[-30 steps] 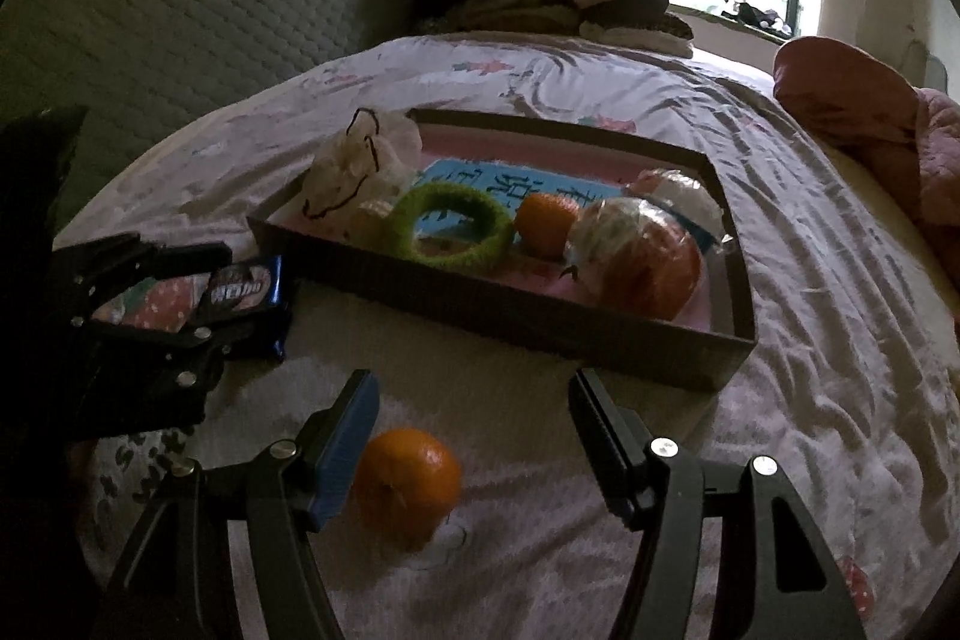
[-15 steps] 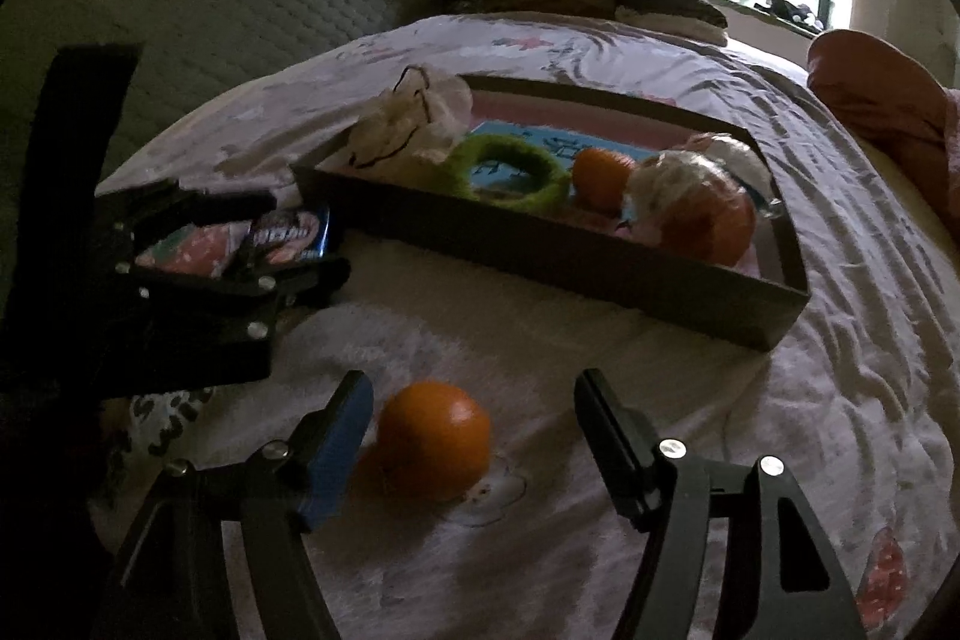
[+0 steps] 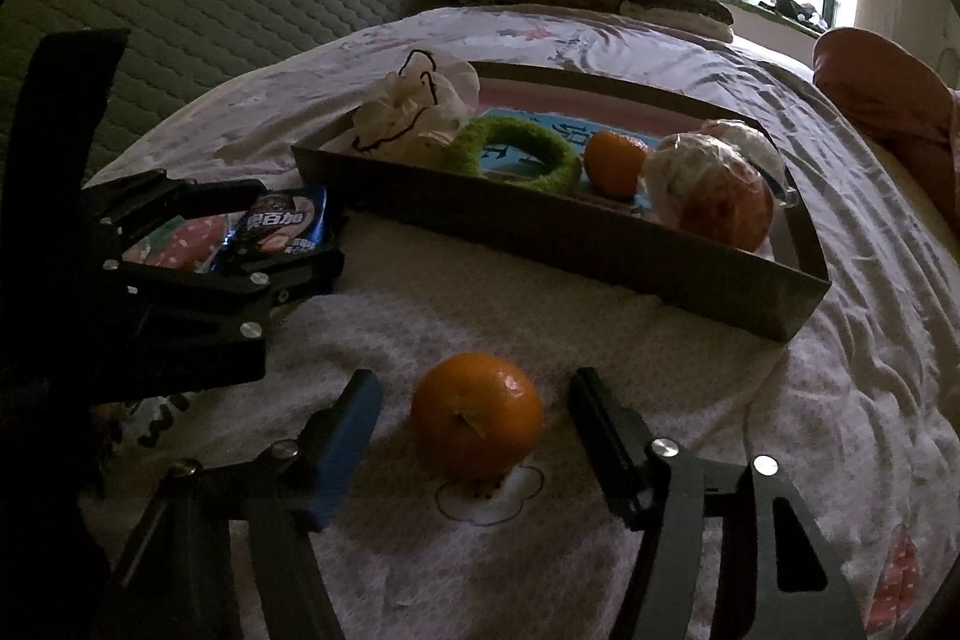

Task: Organize objects
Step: 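Close the left tool on the blue snack bag while the right tool grasps the orange, then lift the snack bag with the left tool while the right tool lifts the orange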

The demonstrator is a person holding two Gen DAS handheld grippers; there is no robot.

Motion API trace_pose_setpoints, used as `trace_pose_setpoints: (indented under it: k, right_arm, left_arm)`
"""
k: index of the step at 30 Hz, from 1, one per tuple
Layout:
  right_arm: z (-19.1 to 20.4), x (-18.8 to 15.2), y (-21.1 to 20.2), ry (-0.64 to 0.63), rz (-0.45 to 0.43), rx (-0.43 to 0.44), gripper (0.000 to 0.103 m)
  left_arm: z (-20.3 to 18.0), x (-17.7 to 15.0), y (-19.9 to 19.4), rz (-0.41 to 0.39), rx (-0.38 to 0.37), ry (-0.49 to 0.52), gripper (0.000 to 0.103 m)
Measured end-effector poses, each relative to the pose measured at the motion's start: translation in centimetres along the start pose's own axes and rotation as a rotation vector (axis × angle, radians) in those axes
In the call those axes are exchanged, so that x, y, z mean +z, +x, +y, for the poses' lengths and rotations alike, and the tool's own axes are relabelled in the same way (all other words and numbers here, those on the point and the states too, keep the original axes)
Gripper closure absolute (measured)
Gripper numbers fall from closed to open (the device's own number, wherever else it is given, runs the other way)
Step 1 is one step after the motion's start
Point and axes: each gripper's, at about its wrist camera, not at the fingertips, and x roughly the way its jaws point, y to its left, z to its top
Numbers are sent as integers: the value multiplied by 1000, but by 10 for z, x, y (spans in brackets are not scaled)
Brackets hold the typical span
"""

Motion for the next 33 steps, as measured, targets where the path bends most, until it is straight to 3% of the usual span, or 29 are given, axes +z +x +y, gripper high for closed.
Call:
trace_pose_setpoints:
  k: [11, 17, 19, 33]
  right_arm:
    - [-10, 3, -1, 55, -5, 20, 56]
    - [-5, 3, -1, 28, -3, 22, 63]
    - [-3, 3, -2, 12, -4, 13, 64]
    - [-5, 6, -5, 18, -14, 25, 65]
  left_arm:
    - [10, 1, 11, 38, -44, -101, 19]
    - [10, 2, 8, 34, -55, -101, 26]
    - [11, 2, 7, 32, -62, -104, 46]
    - [11, 8, -1, 6, -82, -108, 53]
